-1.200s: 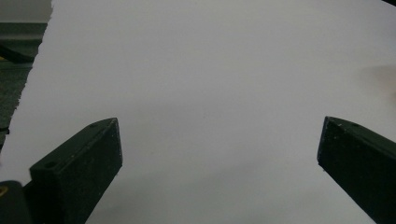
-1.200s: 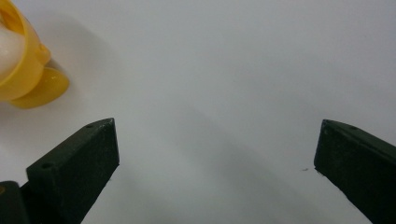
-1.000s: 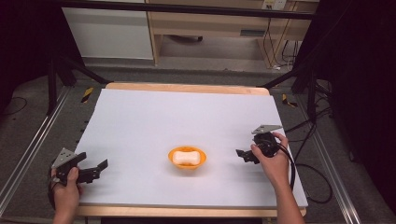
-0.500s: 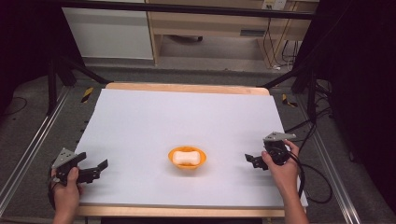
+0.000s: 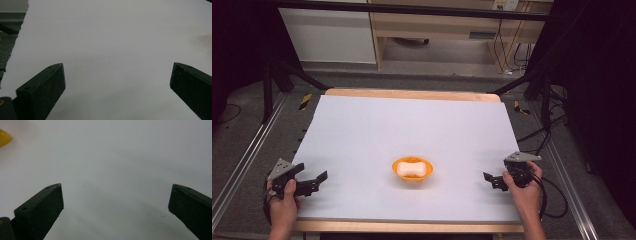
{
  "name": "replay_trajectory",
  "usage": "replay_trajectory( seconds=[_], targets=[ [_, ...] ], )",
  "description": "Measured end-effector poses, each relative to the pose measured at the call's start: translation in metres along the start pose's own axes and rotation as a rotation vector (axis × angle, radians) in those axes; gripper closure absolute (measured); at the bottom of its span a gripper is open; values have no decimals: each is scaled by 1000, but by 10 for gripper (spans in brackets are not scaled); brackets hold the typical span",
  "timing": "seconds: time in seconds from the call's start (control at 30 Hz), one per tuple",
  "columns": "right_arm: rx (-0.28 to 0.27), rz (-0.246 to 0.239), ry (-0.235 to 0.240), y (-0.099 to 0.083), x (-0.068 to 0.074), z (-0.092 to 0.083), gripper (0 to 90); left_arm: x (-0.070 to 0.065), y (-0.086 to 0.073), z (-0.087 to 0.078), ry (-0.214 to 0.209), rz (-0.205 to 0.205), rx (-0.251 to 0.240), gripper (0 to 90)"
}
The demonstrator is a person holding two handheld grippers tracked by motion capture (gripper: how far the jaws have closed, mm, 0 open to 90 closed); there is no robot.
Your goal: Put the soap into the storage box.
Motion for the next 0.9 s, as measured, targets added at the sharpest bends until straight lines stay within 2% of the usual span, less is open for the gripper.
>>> replay_trajectory(
  seconds=[0.43,0.47,0.6,0.77,0.9],
  targets=[
    [-100,11,-17,-24,-2,-21,5,0,0,0,0,0,-3,0],
    [-128,35,-14,-29,-5,-25,5,0,0,0,3,5,-4,0],
    [-181,29,-5,-33,-3,-29,5,0,0,0,6,3,-1,0],
    [-164,4,-20,-34,0,-27,6,0,0,0,7,4,-3,0],
    [-166,14,-21,-34,-1,-27,6,0,0,0,3,1,1,0]
  ],
)
Point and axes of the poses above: each handheld gripper's, and its own axes: z roughly forward along the jaws, y roughly out of its top, x roughly to its left, the point moved 5 cm from there along z, roughly forward along the jaws, and after that the axes turned 11 degrees about y, right-handed, at the moved point
